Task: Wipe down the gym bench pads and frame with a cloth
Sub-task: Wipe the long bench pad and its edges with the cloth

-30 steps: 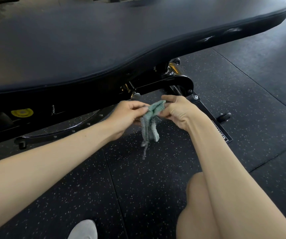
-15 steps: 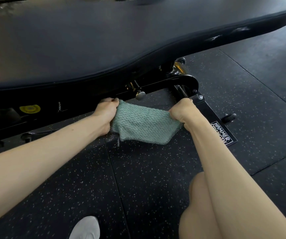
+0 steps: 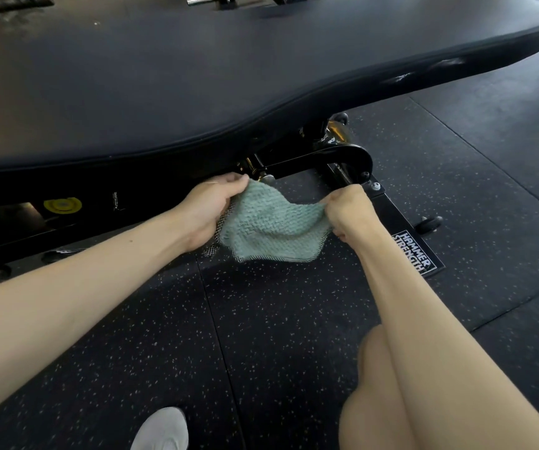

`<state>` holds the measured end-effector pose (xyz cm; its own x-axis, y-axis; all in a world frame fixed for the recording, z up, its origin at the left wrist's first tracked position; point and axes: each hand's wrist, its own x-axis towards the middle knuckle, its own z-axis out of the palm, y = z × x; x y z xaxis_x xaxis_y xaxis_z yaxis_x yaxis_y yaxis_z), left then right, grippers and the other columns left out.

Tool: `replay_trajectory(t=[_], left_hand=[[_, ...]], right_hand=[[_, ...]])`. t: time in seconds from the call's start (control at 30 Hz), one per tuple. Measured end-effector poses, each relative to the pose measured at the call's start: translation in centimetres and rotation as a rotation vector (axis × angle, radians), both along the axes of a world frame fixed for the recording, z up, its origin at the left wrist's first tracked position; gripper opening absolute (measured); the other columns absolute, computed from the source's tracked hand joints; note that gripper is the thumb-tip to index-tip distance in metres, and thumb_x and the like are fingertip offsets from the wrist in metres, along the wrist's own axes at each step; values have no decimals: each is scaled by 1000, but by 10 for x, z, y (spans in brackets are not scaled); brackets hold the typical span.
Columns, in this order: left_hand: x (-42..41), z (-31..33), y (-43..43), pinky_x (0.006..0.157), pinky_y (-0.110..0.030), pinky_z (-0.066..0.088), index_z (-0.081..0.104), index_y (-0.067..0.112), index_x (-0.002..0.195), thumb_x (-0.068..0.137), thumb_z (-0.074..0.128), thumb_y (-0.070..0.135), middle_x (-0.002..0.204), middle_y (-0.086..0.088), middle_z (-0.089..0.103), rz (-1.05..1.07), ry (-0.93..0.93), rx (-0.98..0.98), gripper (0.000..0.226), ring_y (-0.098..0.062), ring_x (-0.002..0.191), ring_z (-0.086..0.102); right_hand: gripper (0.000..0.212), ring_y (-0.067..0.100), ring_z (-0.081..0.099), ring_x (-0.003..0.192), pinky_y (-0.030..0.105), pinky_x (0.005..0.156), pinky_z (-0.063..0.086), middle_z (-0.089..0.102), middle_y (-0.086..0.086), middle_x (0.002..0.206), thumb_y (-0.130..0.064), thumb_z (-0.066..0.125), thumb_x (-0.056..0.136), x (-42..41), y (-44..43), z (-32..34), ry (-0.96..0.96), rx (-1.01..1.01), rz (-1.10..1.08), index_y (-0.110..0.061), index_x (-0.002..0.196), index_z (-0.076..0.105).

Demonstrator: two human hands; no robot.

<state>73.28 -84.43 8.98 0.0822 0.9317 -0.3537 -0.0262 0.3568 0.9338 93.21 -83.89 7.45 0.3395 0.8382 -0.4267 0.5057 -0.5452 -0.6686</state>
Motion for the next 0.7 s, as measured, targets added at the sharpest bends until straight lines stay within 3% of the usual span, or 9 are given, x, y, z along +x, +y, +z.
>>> replay_trajectory(t=[0.07, 0.17, 0.27, 0.33, 0.43, 0.5, 0.57, 0.63, 0.7], left_hand=[[-2, 5, -5, 79, -25, 43, 60, 15, 79, 96, 49, 20, 77, 8, 64, -248, -28, 8, 21, -7, 80, 59], [-6, 8, -9, 92, -35, 43, 58, 11, 79, 91, 50, 22, 90, -1, 67, -557, -88, -75, 18, -15, 98, 64], [-3, 11, -13, 80, -27, 47, 64, 12, 77, 92, 48, 18, 79, 2, 65, -715, -186, -149, 22, -11, 79, 63], [2, 15, -14, 73, -22, 51, 62, 9, 81, 93, 48, 15, 77, 2, 65, -718, -254, -174, 20, -9, 74, 63], [12, 20, -14, 69, -21, 52, 60, 8, 88, 95, 49, 15, 81, 2, 67, -646, -129, -109, 15, -9, 77, 65], [17, 19, -13, 70, -22, 52, 66, 10, 88, 94, 53, 14, 85, 1, 69, -515, -2, -12, 15, -10, 81, 66], [20, 16, -12, 77, -23, 52, 71, 16, 87, 92, 59, 15, 91, 1, 69, -398, 136, 105, 12, -9, 89, 65], [23, 13, -10, 87, -22, 47, 72, 22, 84, 89, 64, 17, 102, 4, 64, -336, 275, 234, 11, -6, 101, 59], [26, 13, -9, 86, -15, 45, 71, 24, 83, 89, 64, 17, 105, 6, 59, -305, 309, 298, 11, 0, 99, 56]], right_hand=[[25, 30, 68, 68, 41, 70, 59, 70, 20, 80, -5, 37, 93, 1, -1, 2, 131, 4, -29, 2, 97, 60], [31, 30, 69, 72, 34, 57, 59, 70, 19, 92, -17, 42, 92, 6, 1, 4, 302, 65, -119, 3, 102, 63], [24, 30, 69, 78, 41, 70, 60, 69, 13, 89, -27, 65, 88, 4, 1, 3, 350, 155, -85, -4, 83, 66], [12, 31, 68, 89, 46, 82, 58, 68, 14, 92, -6, 74, 79, 1, -1, 2, 347, 165, 19, -11, 77, 63], [47, 34, 63, 98, 44, 79, 56, 62, 16, 105, 21, 61, 72, -2, -1, 4, 466, 162, 146, -17, 100, 59], [72, 27, 64, 87, 38, 68, 54, 64, 14, 95, 26, 54, 74, -4, -3, 7, 602, 128, 224, -22, 128, 46], [85, 27, 61, 84, 34, 69, 50, 64, 17, 93, 29, 47, 76, -5, -5, 9, 633, 112, 305, -19, 144, 33], [87, 30, 59, 90, 35, 74, 48, 63, 21, 100, 32, 41, 75, -7, -7, 11, 641, 114, 373, -16, 147, 29], [88, 28, 61, 90, 32, 74, 49, 65, 21, 101, 33, 36, 73, -9, -10, 16, 643, 115, 438, -16, 146, 30]])
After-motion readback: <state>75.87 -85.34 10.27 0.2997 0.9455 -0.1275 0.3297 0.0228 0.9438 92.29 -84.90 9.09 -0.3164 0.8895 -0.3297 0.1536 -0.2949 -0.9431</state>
